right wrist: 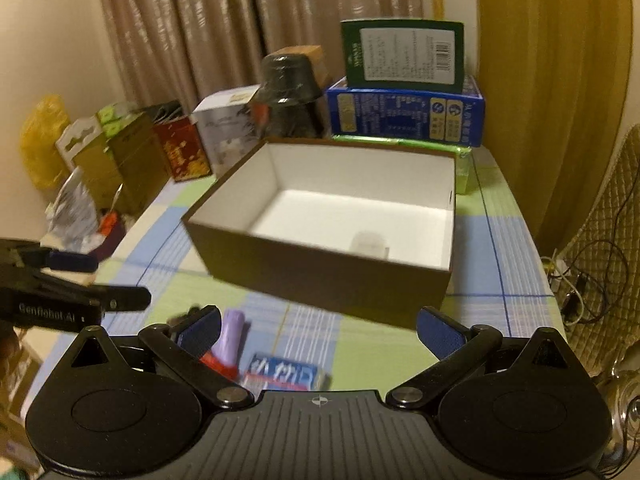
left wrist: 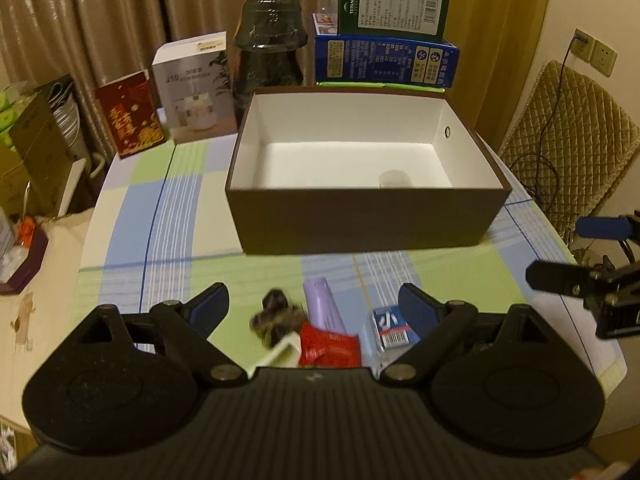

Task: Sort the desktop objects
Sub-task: 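Withdraw both tools from the box back toward the remaining items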

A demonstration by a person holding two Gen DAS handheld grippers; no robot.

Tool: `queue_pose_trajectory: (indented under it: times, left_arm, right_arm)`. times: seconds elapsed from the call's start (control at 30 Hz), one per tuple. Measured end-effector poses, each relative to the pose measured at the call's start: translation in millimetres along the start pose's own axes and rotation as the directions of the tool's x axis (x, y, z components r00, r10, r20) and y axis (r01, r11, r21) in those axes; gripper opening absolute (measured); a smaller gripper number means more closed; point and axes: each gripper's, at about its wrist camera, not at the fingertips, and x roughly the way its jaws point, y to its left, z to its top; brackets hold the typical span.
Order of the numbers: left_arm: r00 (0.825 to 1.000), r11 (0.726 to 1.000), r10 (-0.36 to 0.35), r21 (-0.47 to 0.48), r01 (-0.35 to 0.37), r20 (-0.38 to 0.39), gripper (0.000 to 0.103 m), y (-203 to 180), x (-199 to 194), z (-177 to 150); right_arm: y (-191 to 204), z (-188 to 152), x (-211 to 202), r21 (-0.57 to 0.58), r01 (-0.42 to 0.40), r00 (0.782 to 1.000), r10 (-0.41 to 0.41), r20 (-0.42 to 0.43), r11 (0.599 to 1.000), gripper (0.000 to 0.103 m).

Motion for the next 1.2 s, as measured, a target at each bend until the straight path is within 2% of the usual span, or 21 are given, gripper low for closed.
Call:
queue_pose_trajectory:
  times: [0.27,0.73,1.2]
  left_arm:
    - [1.0,0.999,0.024,-0.039,-0.024,-0.012,0.09,-16,-20,-32]
    - [0.999,0.998,0.017,-0.052,-0.019,-0.043,0.09,-51,-35,-85]
    - [0.999,0.997,-0.016,0.074,0.019,-0.052,0.089,-92,-26,-112]
  right_arm:
    - [-7,-32,-18,-0.021,-0.039,0.998,0.038,-0.052,0.999,0.101]
    - [-29,-89,-40,-0.071,-0.029,0.99,0.019,-0.143,0.997,0.101]
    - [-58,-112,-44,0.005,-0.029,0.984,0.03,-0.176,1.0,0.101]
